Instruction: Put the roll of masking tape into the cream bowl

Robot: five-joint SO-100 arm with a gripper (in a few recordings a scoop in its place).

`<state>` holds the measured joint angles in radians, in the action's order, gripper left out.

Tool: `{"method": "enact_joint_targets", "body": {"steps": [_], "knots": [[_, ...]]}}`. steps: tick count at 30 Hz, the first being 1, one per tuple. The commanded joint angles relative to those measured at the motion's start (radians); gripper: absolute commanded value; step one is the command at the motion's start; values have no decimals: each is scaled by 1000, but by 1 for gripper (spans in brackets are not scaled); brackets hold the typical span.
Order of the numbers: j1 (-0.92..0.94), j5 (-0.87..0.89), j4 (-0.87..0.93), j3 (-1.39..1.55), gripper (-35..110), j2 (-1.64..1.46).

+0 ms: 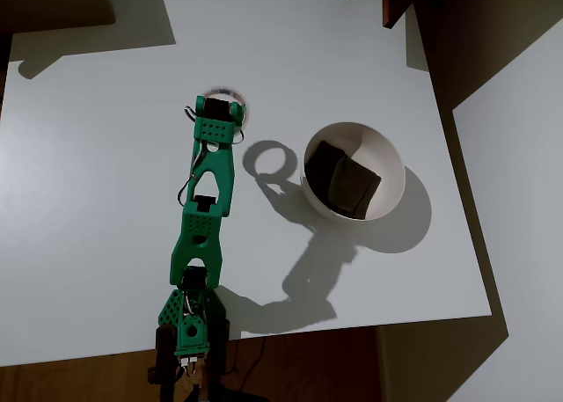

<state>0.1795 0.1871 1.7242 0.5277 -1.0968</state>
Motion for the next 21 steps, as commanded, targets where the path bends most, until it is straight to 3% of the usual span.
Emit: {"method": "enact_joint_targets", "body": {"steps": [1, 9, 21], "knots": [[14, 12, 32, -32, -8, -308], [120, 8, 2, -32, -8, -575], [459, -12, -120, -31, -8, -719]]}}
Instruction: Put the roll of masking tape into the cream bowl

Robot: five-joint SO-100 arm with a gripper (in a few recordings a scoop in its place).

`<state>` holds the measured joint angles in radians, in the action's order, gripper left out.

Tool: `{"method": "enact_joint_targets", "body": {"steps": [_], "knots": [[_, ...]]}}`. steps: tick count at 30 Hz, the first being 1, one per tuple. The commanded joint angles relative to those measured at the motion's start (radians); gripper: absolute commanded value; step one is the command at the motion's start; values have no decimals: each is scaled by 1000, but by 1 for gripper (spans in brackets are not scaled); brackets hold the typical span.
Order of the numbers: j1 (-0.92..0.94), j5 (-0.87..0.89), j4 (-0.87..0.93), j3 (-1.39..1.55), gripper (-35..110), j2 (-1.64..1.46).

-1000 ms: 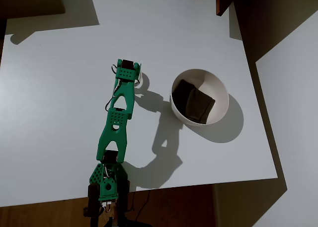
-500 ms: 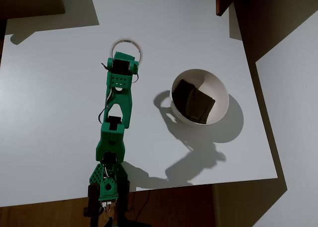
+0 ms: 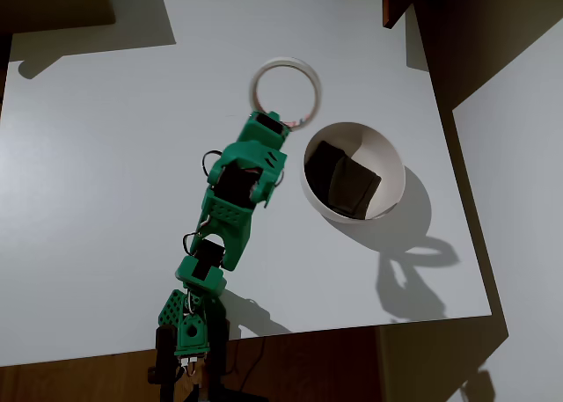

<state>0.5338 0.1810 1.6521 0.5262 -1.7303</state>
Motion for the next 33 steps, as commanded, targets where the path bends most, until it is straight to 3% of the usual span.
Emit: {"method": "enact_joint_targets", "body": {"steps": [1, 11, 19, 33], "knots": [[132, -11, -61, -29, -8, -83], [393, -48, -253, -29, -8, 61], [489, -94, -387, -29, -8, 314], [515, -195, -337, -29, -8, 560]]}}
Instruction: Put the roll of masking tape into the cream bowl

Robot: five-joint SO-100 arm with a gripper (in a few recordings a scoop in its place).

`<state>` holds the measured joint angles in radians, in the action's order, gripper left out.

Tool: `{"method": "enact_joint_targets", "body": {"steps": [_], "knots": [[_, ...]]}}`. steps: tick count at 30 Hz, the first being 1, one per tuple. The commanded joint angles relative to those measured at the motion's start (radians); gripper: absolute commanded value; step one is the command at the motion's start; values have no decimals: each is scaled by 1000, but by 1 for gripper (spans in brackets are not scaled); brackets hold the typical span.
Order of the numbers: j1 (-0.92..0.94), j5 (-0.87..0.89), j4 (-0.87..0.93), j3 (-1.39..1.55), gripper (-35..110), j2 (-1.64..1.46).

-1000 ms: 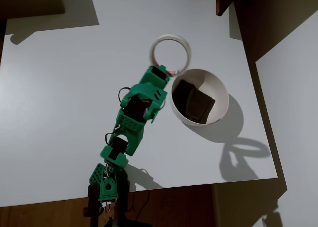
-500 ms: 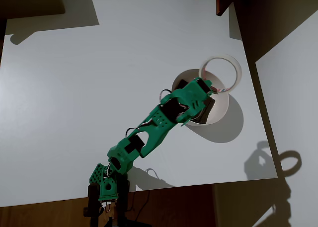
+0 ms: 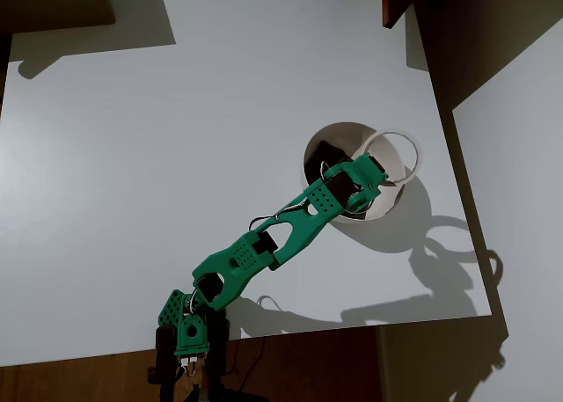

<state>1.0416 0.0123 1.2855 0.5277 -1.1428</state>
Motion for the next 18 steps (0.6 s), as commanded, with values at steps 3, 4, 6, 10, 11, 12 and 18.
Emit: {"method": "enact_joint_targets", "body": {"steps": [3, 4, 6, 10, 11, 12, 18], "knots": [[2, -52, 66, -31, -8, 9], [-3, -60, 80, -31, -8, 20], [-9, -64, 103, -31, -8, 38], [-31, -69, 127, -31, -8, 74], [-37, -67, 130, -31, -8, 83], [-44, -66, 132, -31, -8, 87], [-87, -46, 127, -31, -8, 95]]}}
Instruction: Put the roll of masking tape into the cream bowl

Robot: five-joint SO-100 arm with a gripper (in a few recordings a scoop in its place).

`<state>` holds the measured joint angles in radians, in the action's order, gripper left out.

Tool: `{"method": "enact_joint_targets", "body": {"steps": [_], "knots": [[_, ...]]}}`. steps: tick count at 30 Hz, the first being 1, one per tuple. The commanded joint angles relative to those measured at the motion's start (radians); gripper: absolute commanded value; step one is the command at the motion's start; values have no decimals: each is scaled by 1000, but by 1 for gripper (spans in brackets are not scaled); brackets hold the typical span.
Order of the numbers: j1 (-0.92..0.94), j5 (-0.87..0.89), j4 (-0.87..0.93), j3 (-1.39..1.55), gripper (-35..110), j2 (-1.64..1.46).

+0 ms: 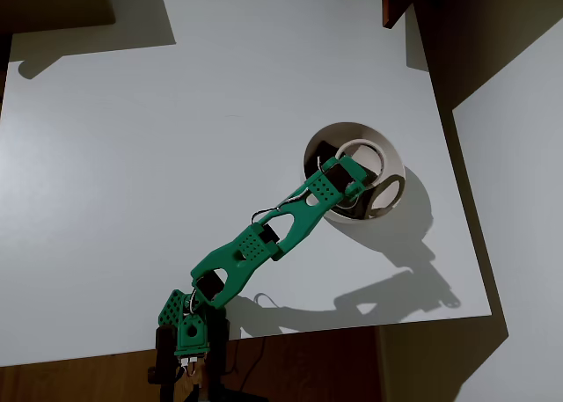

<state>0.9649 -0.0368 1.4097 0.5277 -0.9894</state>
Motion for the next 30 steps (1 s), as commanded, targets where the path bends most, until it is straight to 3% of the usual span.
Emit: {"method": "enact_joint_targets", "body": {"steps": [1, 3, 5, 7, 17, 19, 30], "knots": [[-12, 6, 0, -31, -8, -60], [-14, 28, -6, -31, -6, -61], [-15, 38, -6, -31, 9, -60], [-15, 43, -9, -31, 16, -54], [-8, 74, -38, -31, 10, -49], [-6, 89, -46, -32, -8, -63], [-66, 202, -17, -32, -8, -327]]}}
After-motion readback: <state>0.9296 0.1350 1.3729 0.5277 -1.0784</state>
